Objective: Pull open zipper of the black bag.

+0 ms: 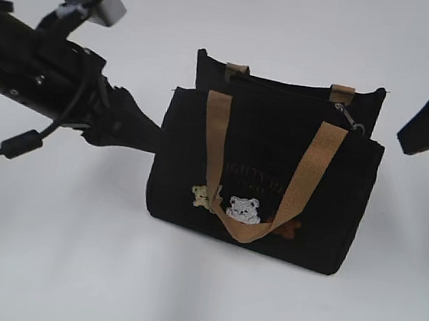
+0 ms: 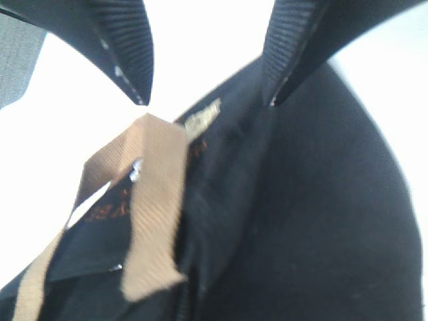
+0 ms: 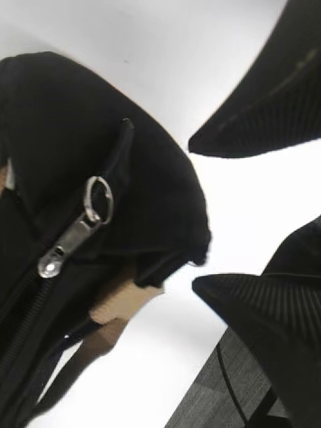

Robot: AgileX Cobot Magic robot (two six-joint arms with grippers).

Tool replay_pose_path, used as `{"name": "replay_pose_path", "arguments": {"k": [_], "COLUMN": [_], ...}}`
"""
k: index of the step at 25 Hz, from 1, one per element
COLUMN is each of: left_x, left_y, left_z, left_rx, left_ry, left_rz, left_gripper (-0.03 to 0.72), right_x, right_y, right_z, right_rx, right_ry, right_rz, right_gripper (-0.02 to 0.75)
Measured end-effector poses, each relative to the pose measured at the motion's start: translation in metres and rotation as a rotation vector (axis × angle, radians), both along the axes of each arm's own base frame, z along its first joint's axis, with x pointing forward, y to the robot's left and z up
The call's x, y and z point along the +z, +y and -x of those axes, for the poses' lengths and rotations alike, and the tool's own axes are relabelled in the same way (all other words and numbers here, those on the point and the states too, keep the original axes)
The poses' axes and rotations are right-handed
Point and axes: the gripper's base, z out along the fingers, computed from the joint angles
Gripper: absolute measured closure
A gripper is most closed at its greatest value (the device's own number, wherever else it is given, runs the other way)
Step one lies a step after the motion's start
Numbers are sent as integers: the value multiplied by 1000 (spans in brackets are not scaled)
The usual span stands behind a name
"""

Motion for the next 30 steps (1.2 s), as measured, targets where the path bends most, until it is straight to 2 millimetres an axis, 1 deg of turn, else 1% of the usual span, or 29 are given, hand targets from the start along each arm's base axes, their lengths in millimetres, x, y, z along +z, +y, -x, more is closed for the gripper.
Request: {"name": "replay_pose_path", "arguments": {"k": [3,4,5,7,9,11,14,15,16,19,22,24,26,28,30], "left_x": [25,30,34,43,47,50,60,62,67,81,84,84,77,69,68], "left_y": [10,13,18,26,36,48,66,72,78,99,123,137,146,154,159], "left_z": [16,22,29,46,64,83,118,129,142,181,210,228,242,253,264], "left_rx": [77,97,121,166,205,266,352,361,372,421,502,563,596,624,644], "left_ry": [55,55,54,48,35,38,31,28,15,-49,-104,-148,-187,-228,-276], "left_rz": [-9,-19,-19,-12,-21,-19,-3,-12,-13,-26,-105,-128,-132,-126,-90], "left_gripper": [341,353,360,366,370,370,370,370,370,370,370,370,372,379,382], "right_x": [12,15,15,9,3,-7,-14,-14,-12,-12,-16,-21,-25,-25,-23], "right_y": [-5,-8,-10,-14,-17,-22,-27,-28,-29,-30,-33,-35,-35,-36,-36], "right_z": [19,27,34,54,79,106,147,158,173,201,223,234,245,253,262], "right_rx": [-34,-62,-84,-119,-131,-134,-144,-148,-156,-181,-197,-203,-206,-203,-199], "right_ry": [36,51,65,98,108,113,62,35,-21,-120,-209,-252,-301,-382,-468], "right_rz": [52,74,87,115,147,191,227,227,222,213,227,233,232,232,231], "right_gripper": [307,310,315,324,328,328,329,330,330,330,330,332,337,346,358]}}
